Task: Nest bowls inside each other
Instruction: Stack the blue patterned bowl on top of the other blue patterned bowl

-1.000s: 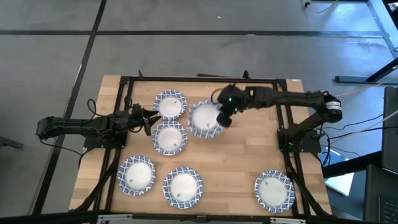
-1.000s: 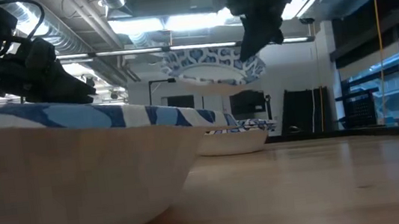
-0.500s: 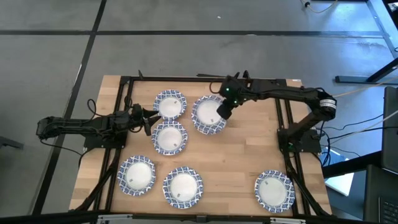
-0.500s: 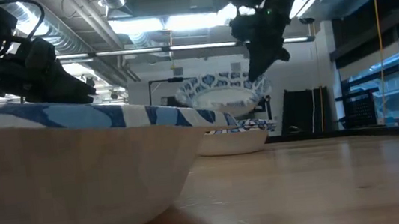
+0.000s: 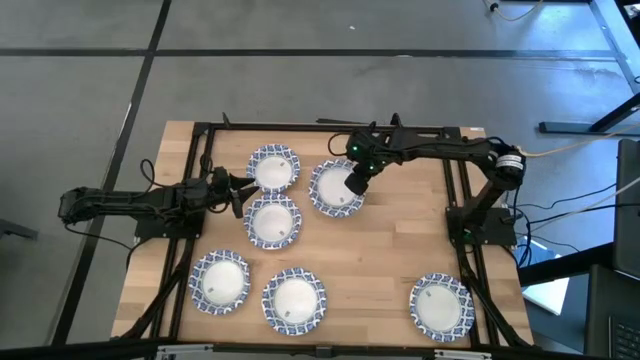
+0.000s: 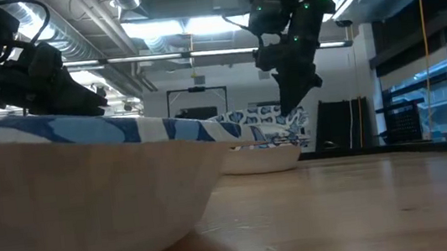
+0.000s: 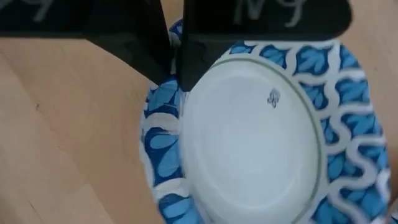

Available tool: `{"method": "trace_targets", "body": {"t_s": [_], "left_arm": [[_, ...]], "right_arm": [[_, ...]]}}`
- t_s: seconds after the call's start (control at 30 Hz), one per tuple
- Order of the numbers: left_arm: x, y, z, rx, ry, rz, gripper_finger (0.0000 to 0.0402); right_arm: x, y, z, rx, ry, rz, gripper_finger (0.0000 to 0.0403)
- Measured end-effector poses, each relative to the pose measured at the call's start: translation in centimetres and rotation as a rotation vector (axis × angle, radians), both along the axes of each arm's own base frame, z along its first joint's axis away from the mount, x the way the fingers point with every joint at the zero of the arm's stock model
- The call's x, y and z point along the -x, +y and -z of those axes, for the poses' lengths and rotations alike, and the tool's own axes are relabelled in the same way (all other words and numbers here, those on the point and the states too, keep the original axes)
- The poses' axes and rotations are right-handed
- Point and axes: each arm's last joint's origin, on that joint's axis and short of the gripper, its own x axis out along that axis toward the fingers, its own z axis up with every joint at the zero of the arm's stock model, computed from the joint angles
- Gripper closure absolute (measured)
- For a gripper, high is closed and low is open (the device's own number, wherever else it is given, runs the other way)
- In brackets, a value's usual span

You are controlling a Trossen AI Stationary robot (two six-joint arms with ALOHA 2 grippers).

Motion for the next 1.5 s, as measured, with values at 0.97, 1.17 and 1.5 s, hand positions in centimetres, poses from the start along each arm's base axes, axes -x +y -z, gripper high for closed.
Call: {"method": "trace_targets", "body": {"t_s": [0.97,1.17,1.5], "left_arm": [[0.0,0.0,0.0,0.001,0.000,0.002,0.0241],[0.0,0.0,0.0,0.000,0.000,0.002,0.0241],[0.0,0.0,0.0,0.000,0.000,0.002,0.0241]], "right_arm": [[4.8,8.1,-5.9,0.041,-0.102,-0.253,0.0171],[8.5,11.8,-7.2,-0.013,-0.200,-0.263,0.0171],[13.5,17.0,-6.1,-0.122,-0.066,-0.349,0.0171]]}}
